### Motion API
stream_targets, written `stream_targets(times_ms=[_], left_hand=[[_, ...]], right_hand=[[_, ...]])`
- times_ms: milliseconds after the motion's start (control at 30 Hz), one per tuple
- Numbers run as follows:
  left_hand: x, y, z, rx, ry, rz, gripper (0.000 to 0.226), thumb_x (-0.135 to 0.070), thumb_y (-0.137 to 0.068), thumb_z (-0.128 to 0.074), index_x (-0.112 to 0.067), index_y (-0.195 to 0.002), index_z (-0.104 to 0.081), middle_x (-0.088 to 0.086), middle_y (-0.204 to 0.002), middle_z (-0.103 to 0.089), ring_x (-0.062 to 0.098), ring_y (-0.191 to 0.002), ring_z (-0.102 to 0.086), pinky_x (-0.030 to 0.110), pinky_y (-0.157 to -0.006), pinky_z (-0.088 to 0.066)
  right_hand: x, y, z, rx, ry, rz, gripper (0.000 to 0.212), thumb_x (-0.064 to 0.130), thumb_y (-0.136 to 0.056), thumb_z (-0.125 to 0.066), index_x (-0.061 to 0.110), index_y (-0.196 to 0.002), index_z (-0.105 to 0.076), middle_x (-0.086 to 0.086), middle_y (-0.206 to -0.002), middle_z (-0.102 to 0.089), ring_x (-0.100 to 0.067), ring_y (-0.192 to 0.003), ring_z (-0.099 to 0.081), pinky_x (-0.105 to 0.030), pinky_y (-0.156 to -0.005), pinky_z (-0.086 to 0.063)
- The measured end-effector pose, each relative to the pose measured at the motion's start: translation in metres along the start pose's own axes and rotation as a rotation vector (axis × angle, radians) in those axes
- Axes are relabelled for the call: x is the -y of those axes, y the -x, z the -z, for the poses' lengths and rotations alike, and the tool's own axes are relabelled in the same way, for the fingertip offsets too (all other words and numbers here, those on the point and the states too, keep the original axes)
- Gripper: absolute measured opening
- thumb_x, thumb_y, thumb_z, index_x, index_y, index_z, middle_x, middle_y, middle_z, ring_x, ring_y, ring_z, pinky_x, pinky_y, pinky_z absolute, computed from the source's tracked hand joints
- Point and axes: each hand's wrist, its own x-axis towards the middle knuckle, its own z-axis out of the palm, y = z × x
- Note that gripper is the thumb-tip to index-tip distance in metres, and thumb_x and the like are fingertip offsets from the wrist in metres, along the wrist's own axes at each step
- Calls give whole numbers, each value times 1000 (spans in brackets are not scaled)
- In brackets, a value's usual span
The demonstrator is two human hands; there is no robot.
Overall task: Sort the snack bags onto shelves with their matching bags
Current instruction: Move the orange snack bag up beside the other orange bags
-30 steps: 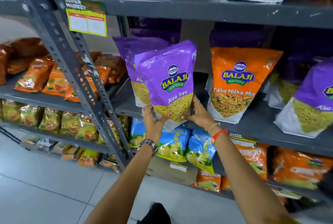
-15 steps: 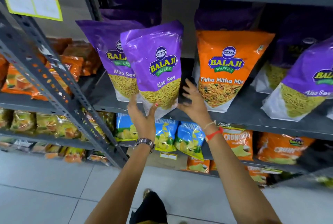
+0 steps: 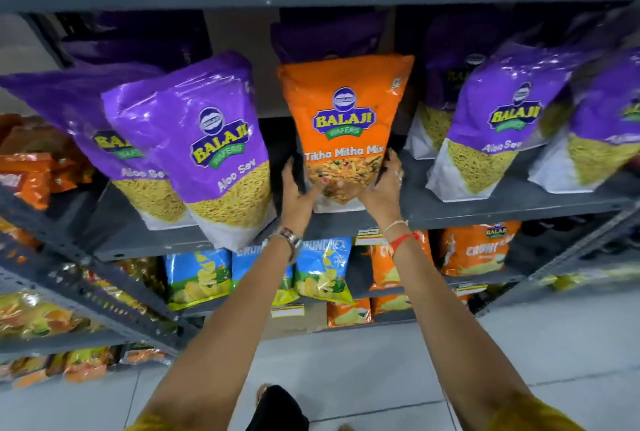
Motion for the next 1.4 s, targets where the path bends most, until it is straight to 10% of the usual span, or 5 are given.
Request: stream_targets(times_ms=[167,433,700,1400], left_hand=[[0,-32,-2,110,-7,92,59,-1,-82,-58,-4,-135,-34,21,-135,-50,29,-121,-50,38,-100,-43],[-6,-7,5,18,-17,39,39,0,-75,-67,0,-112,-57,9,-107,-62,-7,-69,-62,9,-66,-52],[-27,56,39,-96,143,18,29,0,-72,-68,-9,-98,-64,-24,-62,-70,-7,-65,-65,12,-61,-52],[-291,105,186,-362,46,-623,15,-29,-64,-71,-23,-77,-68,-17,-66,-73,4,-69,-67,22,-66,-57]], right_hand=[[4,-11,13,210,-59,-37,93,-3,-60,-85,2,-135,-30,6,-110,-49,-9,-107,-49,-18,-91,-50],[3,13,21,190,-51,-31,83,10,-53,-91,9,-123,-45,0,-111,-57,-15,-107,-56,-34,-95,-49],[29,72,31,155,28,62,97,75,-27,-80,33,-110,-54,6,-107,-71,-16,-101,-67,-47,-85,-58],[322,145,-4,123,-84,578,83,71,-34,-81,25,-100,-61,3,-104,-73,-21,-101,-67,-38,-88,-54]])
